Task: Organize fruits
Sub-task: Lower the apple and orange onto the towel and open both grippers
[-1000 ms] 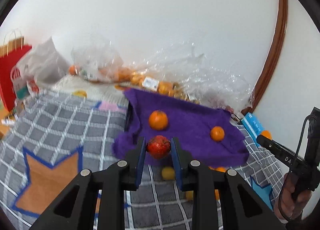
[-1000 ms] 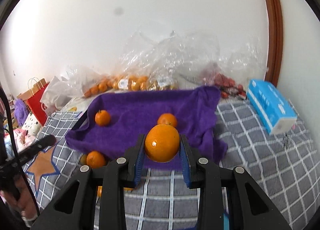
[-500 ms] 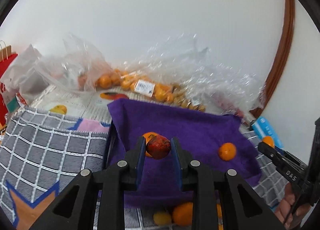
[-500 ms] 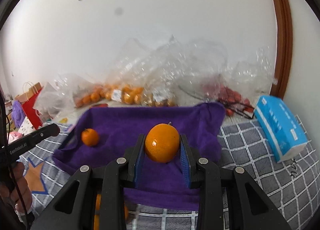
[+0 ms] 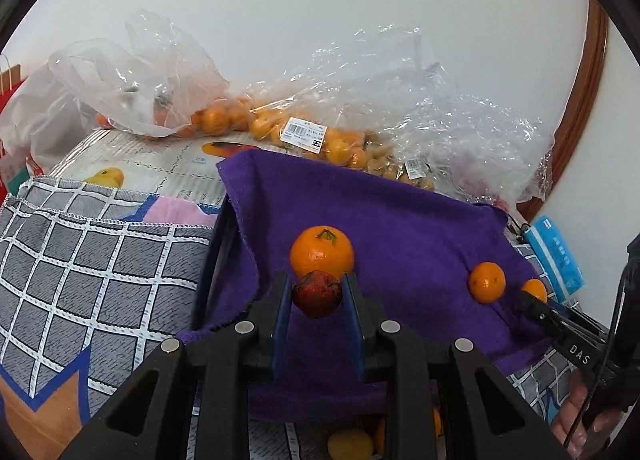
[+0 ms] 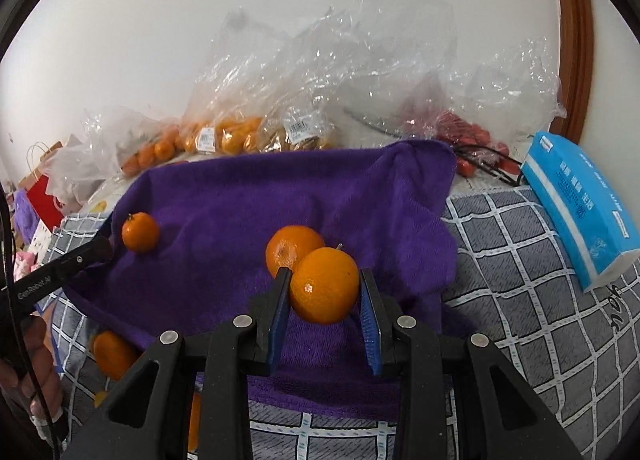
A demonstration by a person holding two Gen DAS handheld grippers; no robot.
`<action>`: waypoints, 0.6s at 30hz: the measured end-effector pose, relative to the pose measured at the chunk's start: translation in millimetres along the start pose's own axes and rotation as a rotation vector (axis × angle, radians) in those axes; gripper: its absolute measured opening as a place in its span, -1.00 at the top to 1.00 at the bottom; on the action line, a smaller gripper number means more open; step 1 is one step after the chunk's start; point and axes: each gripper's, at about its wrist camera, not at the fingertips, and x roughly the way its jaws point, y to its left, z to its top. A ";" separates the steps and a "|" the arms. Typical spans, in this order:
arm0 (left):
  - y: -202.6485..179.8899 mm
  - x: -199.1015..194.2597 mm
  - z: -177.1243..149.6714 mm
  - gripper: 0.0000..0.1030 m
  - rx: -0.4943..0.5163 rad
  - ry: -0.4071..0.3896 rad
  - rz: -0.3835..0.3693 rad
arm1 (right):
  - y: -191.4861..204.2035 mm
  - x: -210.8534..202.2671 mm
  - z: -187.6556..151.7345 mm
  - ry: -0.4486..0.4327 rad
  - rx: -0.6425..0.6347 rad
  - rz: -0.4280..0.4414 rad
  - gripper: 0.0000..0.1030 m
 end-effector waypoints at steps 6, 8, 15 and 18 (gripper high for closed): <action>1.0 8.8 -0.9 0.53 -0.016 0.037 -0.006 | -4.1 11.8 -2.8 0.042 0.031 -0.007 0.37; -0.9 10.1 -1.1 0.53 -0.008 0.039 0.003 | -4.0 13.7 -3.2 0.047 0.031 -0.007 0.37; -2.0 11.0 -0.9 0.53 -0.001 0.040 0.011 | -5.4 15.6 -4.0 0.059 0.038 -0.013 0.36; -2.8 10.8 -1.4 0.53 0.003 0.039 0.017 | -5.2 16.1 -3.9 0.058 0.034 -0.016 0.36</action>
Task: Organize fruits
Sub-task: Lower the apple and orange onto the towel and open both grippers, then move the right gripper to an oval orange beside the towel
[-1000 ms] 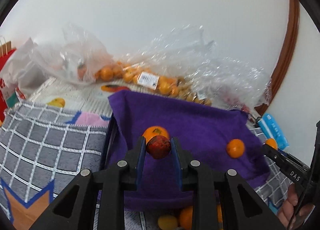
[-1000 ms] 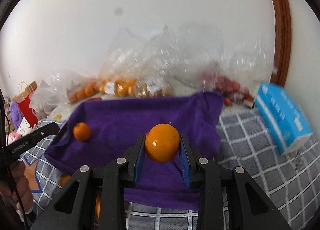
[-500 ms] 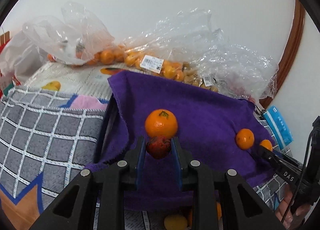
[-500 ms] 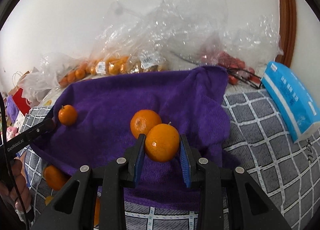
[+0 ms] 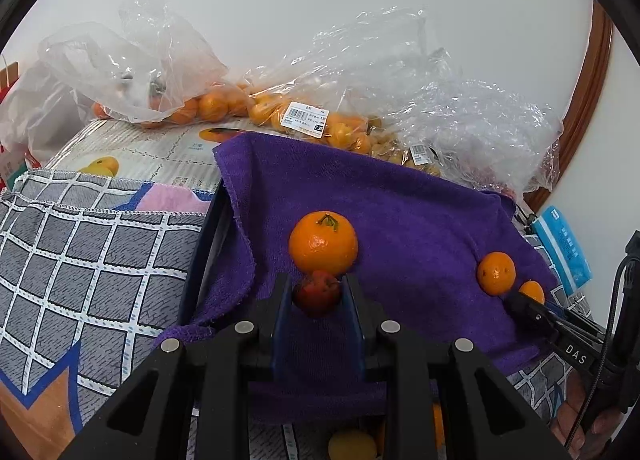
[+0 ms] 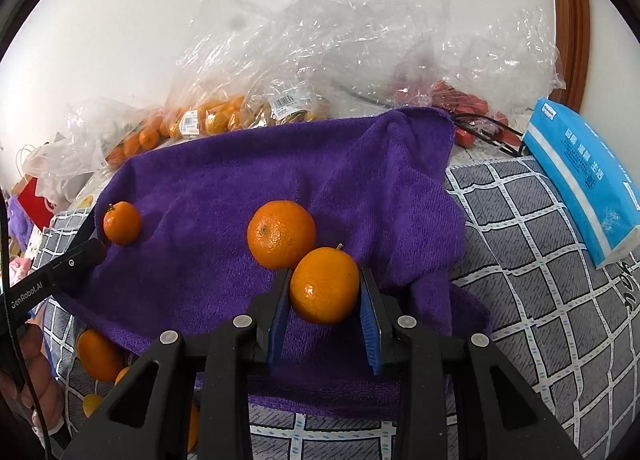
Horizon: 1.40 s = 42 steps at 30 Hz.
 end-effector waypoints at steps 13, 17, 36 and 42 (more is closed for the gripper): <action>2.1 -14.1 1.1 0.12 -0.016 -0.067 -0.001 | 3.1 -20.5 -2.4 -0.108 0.000 -0.037 -0.01; 6.9 -21.4 1.1 0.12 -0.040 -0.091 -0.011 | 3.7 -31.0 -3.0 -0.149 -0.005 -0.036 -0.01; 25.5 -50.3 7.4 0.02 -0.100 -0.143 -0.085 | 66.2 -71.5 -52.9 -0.029 -0.077 0.052 0.26; 27.8 -52.2 7.7 0.02 -0.108 -0.143 -0.095 | 74.3 -51.6 -69.2 0.052 -0.040 0.094 0.38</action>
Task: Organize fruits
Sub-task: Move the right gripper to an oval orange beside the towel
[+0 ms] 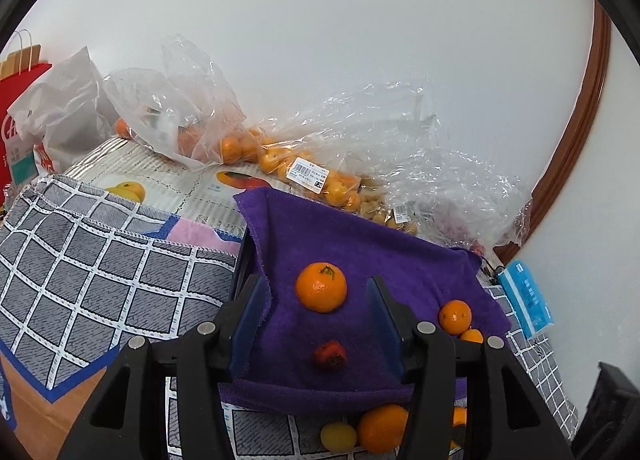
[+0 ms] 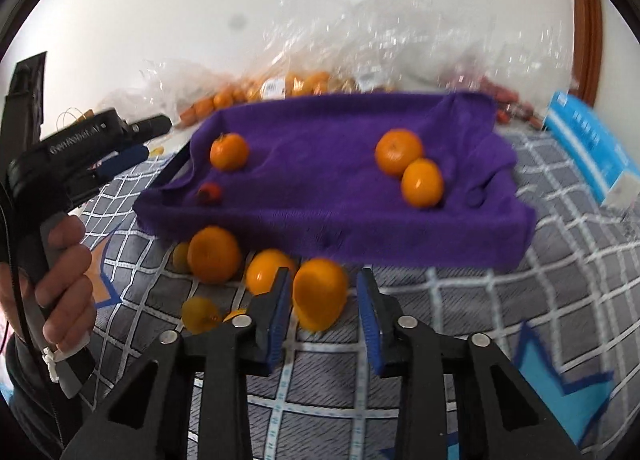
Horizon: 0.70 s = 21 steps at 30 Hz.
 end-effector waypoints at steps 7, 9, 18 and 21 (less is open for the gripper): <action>1.7 0.7 0.1 0.01 -0.012 0.007 0.005 | -3.5 -1.9 -2.5 -0.009 0.015 0.003 0.41; 2.9 0.6 0.6 0.01 -0.016 0.009 0.007 | -7.5 -9.3 -2.1 -0.025 0.005 -0.027 0.41; 2.0 -0.8 -3.0 0.01 -0.019 0.013 -0.007 | -27.2 1.7 -12.9 0.013 -0.004 -0.055 0.39; 0.5 3.7 -5.6 0.01 -0.020 0.035 -0.007 | -19.8 4.6 -13.4 0.025 -0.048 -0.089 0.38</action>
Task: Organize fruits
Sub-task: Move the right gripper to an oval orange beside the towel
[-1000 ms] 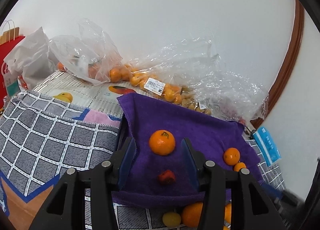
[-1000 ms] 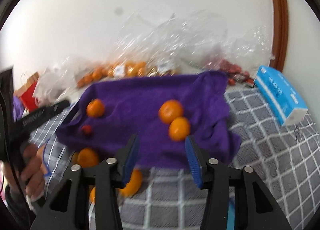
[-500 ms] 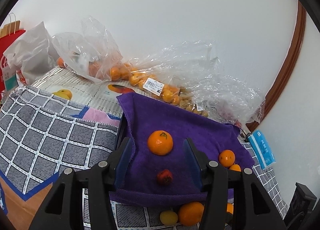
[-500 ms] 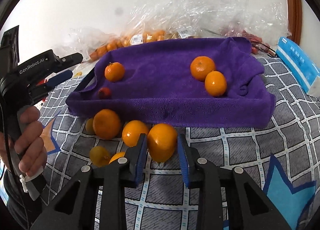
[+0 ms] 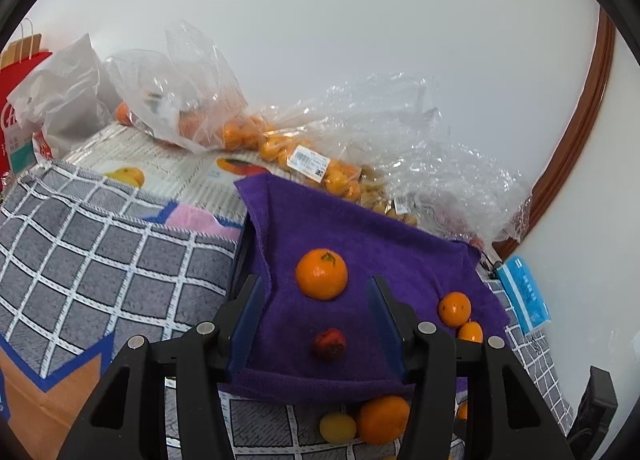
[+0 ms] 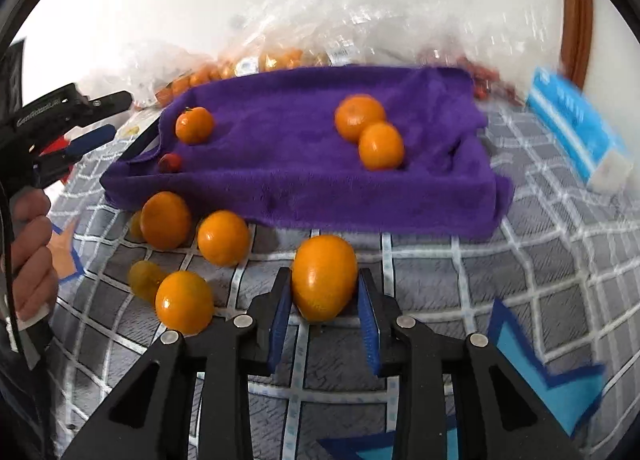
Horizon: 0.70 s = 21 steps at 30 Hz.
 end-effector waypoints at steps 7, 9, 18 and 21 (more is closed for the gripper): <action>-6.8 0.0 -3.4 0.01 0.036 -0.009 0.003 | -0.2 -0.8 -2.0 -0.001 -0.006 -0.005 0.37; -9.1 -2.1 -3.8 0.01 0.045 -0.016 -0.011 | 0.3 -1.5 -2.6 -0.004 -0.005 -0.015 0.38; -28.4 -11.9 -5.5 0.01 0.140 -0.029 -0.052 | -13.8 -12.3 -4.9 -0.052 0.074 -0.008 0.38; -37.6 -18.7 -9.3 0.01 0.180 0.012 -0.014 | -19.3 -15.5 -5.5 -0.065 0.105 -0.013 0.38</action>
